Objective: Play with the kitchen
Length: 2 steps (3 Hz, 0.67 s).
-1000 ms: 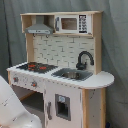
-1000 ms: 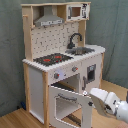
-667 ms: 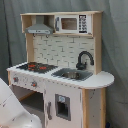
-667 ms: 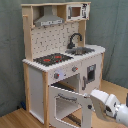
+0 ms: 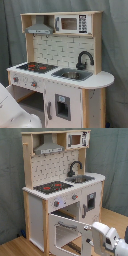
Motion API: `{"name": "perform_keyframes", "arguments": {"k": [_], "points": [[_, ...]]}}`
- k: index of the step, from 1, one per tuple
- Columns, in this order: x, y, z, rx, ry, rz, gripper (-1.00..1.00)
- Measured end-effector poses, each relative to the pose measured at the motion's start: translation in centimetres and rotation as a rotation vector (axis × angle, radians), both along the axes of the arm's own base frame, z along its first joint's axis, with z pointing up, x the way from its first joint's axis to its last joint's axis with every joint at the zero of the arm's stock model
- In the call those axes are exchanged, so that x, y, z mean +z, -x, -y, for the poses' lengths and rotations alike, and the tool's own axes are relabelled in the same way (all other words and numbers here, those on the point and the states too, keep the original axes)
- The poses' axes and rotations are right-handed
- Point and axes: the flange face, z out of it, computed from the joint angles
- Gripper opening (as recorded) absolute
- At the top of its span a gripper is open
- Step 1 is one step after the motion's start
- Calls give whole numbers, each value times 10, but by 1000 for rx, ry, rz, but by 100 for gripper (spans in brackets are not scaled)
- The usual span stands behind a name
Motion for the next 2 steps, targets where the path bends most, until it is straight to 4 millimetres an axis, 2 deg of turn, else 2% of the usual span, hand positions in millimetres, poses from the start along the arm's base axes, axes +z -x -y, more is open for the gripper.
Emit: {"name": "perform_keyframes", "arguments": {"k": [2], "points": [[-23, -10, 5, -11, -170, -5, 100]]}}
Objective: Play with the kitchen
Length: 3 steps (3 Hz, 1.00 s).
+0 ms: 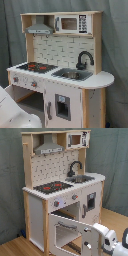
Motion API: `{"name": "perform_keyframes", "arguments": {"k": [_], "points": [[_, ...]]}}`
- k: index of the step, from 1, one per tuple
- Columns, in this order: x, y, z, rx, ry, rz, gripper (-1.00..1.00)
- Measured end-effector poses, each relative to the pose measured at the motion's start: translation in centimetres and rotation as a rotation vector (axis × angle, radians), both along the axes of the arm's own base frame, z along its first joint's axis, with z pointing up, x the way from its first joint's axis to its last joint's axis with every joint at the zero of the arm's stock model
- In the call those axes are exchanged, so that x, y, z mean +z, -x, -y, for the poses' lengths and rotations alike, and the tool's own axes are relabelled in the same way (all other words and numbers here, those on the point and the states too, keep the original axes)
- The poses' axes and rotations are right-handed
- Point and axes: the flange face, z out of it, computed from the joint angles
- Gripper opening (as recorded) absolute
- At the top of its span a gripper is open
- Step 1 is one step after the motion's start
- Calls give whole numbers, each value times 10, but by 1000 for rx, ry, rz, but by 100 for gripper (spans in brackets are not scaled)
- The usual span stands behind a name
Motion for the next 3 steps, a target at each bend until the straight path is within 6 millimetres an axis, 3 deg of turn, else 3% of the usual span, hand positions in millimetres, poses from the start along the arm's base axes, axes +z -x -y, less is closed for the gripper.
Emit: {"name": "perform_keyframes", "arguments": {"k": [3], "points": [[-45, -19, 17, -6, -214, -29, 100]]}}
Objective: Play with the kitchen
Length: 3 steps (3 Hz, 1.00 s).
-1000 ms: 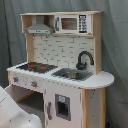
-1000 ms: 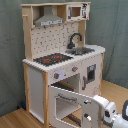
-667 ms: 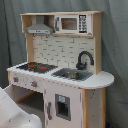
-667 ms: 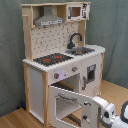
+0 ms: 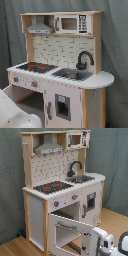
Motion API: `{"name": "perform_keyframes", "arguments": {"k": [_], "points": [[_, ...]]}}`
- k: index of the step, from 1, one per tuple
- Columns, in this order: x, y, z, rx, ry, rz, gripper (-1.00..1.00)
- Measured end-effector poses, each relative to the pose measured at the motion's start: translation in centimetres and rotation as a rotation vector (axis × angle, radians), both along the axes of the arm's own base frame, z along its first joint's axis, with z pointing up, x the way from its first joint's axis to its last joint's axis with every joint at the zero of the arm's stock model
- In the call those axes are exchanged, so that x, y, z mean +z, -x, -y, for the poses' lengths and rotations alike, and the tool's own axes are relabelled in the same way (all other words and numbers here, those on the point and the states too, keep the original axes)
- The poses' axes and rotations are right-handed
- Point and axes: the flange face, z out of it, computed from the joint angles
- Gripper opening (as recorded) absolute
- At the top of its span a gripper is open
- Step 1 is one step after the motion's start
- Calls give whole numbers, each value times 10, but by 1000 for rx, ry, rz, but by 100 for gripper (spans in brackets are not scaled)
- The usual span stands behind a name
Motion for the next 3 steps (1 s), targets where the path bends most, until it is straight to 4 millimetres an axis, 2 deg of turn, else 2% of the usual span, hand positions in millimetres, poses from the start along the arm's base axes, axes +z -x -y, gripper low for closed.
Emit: {"name": "perform_keyframes", "arguments": {"k": [1, 2, 3], "points": [[-35, -16, 11, -3, -8, -13, 100], [-79, -48, 27, -42, 66, 39, 100], [-81, -80, 50, -143, 97, 115, 100]]}}
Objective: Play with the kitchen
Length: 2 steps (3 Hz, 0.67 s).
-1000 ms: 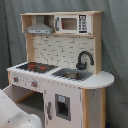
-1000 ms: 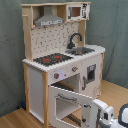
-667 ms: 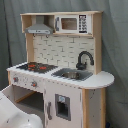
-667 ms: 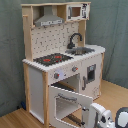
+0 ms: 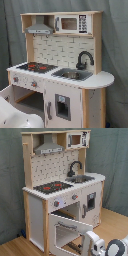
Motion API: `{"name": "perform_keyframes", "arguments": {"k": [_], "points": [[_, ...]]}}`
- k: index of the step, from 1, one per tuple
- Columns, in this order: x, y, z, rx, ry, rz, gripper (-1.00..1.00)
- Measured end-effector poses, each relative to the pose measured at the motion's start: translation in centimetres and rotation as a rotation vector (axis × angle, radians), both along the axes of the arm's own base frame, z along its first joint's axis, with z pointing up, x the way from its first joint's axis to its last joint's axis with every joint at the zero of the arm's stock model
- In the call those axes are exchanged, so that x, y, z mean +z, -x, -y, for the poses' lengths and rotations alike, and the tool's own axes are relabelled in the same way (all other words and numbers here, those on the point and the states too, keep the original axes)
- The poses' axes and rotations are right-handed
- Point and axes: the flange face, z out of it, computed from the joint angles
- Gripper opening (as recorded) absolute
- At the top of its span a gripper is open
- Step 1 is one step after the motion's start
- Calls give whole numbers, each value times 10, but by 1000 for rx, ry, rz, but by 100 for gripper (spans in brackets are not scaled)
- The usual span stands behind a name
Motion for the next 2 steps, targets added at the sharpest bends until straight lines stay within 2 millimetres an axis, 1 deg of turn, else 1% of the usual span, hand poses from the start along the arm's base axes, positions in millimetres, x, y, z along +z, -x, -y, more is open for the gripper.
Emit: {"name": "perform_keyframes", "arguments": {"k": [1, 2], "points": [[5, -17, 29, -67, 24, 39, 100], [0, -32, 62, -116, 32, 34, 100]]}}
